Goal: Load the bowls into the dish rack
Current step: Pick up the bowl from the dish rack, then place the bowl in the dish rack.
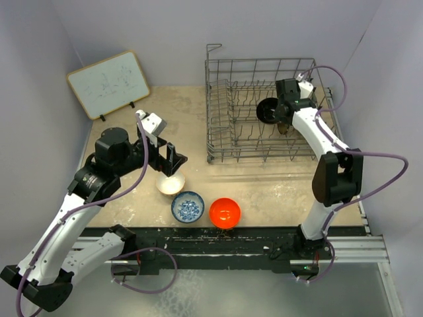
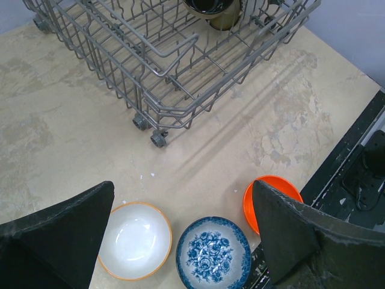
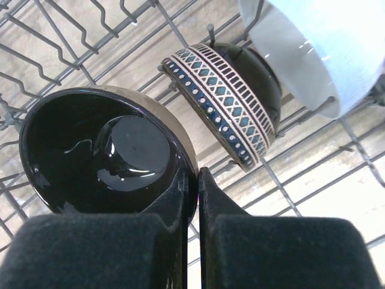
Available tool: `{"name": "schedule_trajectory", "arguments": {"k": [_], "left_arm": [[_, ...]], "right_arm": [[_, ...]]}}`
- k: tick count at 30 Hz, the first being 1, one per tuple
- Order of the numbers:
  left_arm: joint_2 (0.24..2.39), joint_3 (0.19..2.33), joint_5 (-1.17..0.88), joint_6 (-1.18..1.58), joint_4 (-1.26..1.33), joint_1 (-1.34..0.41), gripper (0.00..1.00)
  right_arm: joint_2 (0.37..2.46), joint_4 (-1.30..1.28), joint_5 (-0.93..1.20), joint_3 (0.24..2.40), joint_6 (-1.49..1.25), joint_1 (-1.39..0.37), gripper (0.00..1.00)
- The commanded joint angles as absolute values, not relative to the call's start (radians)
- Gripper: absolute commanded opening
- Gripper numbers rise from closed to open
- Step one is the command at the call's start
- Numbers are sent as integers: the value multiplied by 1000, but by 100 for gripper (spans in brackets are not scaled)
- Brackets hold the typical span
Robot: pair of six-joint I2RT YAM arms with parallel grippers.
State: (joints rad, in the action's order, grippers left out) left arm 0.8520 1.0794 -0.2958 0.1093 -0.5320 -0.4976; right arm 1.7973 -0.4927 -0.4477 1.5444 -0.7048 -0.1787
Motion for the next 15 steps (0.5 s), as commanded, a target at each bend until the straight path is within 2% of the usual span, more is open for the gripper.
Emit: {"name": "schedule_trajectory", "arguments": {"k": [1, 7, 15], "left_arm": [[830, 1078, -308, 91, -474, -492, 99], [812, 1091, -317, 98, -474, -492, 99], [775, 1091, -338, 119, -467, -492, 99]], "right_arm": [[1677, -567, -624, 1617, -595, -202, 0], [1671, -656, -840, 1734, -501, -318, 0], [1856, -960, -1200, 1957, -443, -451, 0]]}}
